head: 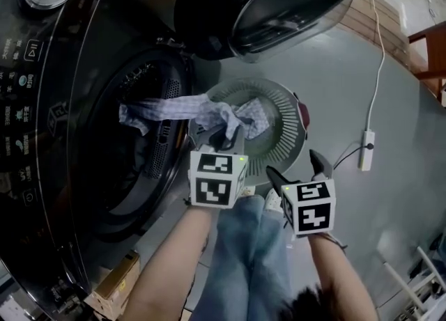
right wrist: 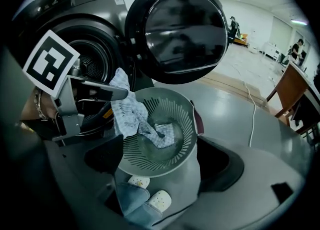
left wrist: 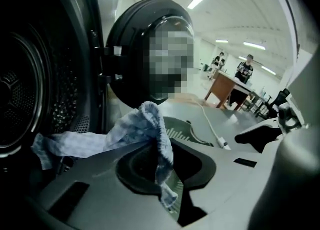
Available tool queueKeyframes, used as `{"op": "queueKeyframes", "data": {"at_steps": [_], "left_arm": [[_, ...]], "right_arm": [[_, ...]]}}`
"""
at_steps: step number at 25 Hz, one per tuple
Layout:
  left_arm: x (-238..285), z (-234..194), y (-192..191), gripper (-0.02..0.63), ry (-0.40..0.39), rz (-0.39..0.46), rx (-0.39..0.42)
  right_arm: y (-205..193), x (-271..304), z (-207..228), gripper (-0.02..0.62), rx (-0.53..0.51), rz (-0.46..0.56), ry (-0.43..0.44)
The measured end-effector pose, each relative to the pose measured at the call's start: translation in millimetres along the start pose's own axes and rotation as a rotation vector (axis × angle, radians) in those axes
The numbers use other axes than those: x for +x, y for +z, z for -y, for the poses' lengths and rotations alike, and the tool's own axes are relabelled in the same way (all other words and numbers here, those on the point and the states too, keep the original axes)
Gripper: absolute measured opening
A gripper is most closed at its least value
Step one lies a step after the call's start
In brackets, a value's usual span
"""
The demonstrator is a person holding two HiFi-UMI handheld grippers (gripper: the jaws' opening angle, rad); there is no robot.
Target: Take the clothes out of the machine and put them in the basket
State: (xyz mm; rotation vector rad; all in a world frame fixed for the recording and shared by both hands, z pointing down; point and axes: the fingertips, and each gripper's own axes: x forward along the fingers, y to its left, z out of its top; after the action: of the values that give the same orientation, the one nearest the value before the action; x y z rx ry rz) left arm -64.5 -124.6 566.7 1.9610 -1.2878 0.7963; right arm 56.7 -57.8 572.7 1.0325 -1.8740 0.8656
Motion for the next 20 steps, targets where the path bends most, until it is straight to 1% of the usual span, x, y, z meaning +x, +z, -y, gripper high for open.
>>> {"op": "queueKeyframes", "data": {"at_steps": [3,5,7,8,10,11,12,14,15,17,20], "left_arm": [[1.3,34.2,11.4,0.057,-0.151,0.059,-0.054],[1.0,57.4,18.6,0.057,-0.232,0.090,-0.047],[2.5,73.2,21.2,0.057,-0.276,0.093,-0.038],[4.5,76.1,19.4,0.057,-0.277,0.079,-0.039],[11.1,73.3,9.2,0.058,-0.245,0.016,-0.038],[14.6,70.0,2.2,0.070,-0.227,-0.025,-0.033],[17.4,67.0,-4.6,0.122,-0.215,-0.064,-0.032],[20.3,60.0,-15.0,0.334,-0.195,-0.120,-0.048],[20.7,54.2,-18.3,0.383,-0.172,-0.134,-0.057],[20.2,38.0,-23.7,0.425,-0.105,-0.143,-0.065],[16.4,10.4,-31.1,0.433,-0.012,-0.150,-0.065]], "right_arm": [[-3.1,-2.6,8.9,0.457,0.011,0.001,-0.016],[-5.5,-3.8,14.0,0.454,0.015,-0.002,-0.025],[-7.4,-5.0,17.6,0.451,0.022,-0.005,-0.031],[-8.0,-5.7,18.8,0.451,0.025,-0.005,-0.032],[-8.6,-7.0,20.3,0.449,0.027,-0.004,-0.034],[-8.8,-7.4,20.8,0.448,0.025,-0.005,-0.035],[-8.9,-7.7,21.0,0.448,0.022,-0.005,-0.036],[-8.3,-7.7,20.5,0.448,0.020,-0.002,-0.035],[-7.9,-7.3,19.5,0.448,0.020,-0.001,-0.033],[-7.6,-6.2,16.2,0.446,0.023,0.000,-0.028],[-8.3,-3.6,10.5,0.446,0.019,-0.001,-0.018]]}}
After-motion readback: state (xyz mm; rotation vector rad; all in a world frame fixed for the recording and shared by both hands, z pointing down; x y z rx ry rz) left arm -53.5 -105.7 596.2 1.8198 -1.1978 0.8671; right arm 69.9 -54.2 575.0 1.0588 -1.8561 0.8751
